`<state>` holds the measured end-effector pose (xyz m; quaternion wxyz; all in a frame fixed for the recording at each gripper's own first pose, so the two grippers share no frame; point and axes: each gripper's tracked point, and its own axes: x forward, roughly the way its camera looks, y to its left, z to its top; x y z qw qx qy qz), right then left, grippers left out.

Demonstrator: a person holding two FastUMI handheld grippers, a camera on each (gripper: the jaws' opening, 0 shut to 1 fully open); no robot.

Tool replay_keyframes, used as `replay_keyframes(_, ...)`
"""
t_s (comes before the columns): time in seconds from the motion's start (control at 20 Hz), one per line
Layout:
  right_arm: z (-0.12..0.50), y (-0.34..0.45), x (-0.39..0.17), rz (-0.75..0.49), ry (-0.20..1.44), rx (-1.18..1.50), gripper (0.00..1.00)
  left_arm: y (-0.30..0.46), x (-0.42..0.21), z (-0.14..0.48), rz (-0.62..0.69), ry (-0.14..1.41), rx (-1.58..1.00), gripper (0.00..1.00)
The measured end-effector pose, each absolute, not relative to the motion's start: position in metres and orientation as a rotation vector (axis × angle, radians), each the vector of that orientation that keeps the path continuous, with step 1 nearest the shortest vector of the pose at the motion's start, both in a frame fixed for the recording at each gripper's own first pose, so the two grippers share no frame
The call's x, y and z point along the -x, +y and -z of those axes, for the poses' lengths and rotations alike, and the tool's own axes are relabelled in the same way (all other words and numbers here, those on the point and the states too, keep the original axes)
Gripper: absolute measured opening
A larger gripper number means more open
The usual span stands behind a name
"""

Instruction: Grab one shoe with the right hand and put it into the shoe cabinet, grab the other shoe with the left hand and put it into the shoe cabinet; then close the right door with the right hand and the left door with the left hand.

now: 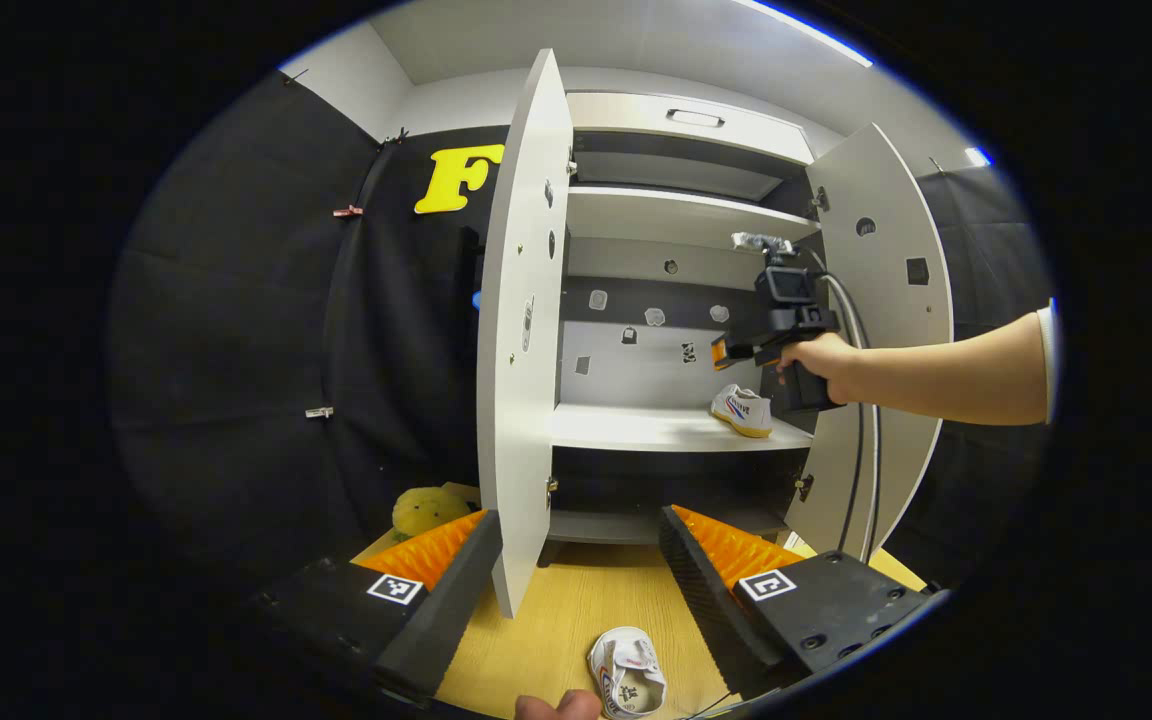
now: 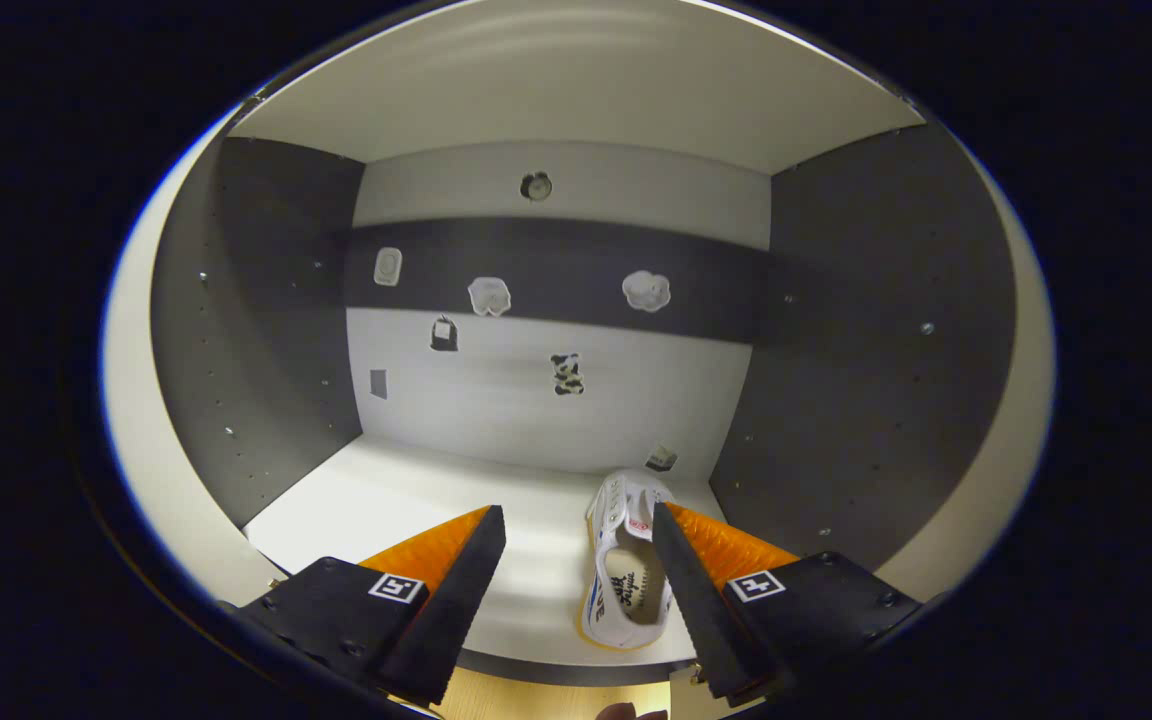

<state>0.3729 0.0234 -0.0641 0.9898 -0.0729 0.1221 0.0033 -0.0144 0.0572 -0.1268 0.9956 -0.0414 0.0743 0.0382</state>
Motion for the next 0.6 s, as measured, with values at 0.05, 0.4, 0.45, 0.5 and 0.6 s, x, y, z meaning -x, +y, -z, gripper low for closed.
replay_keyframes(0.05,0.053,0.025,-0.357,-0.008,0.207,0.136,0.95,0.058,0.015,0.129,-0.077,0.151,0.087,0.99)
replay_keyframes(0.4,0.010,0.040,-0.219,-0.041,0.013,0.077,0.98,0.059,0.024,0.154,-0.055,0.160,0.147,0.99)
replay_keyframes(0.45,0.008,0.040,-0.198,-0.045,0.000,0.062,0.98,0.061,0.025,0.158,-0.054,0.162,0.143,0.99)
replay_keyframes(0.5,0.005,0.035,-0.181,-0.042,-0.011,0.045,0.98,0.061,0.026,0.162,-0.051,0.162,0.136,0.99)
replay_keyframes(0.6,0.003,0.029,-0.147,-0.034,-0.027,0.015,0.98,0.060,0.028,0.176,-0.041,0.178,0.108,0.99)
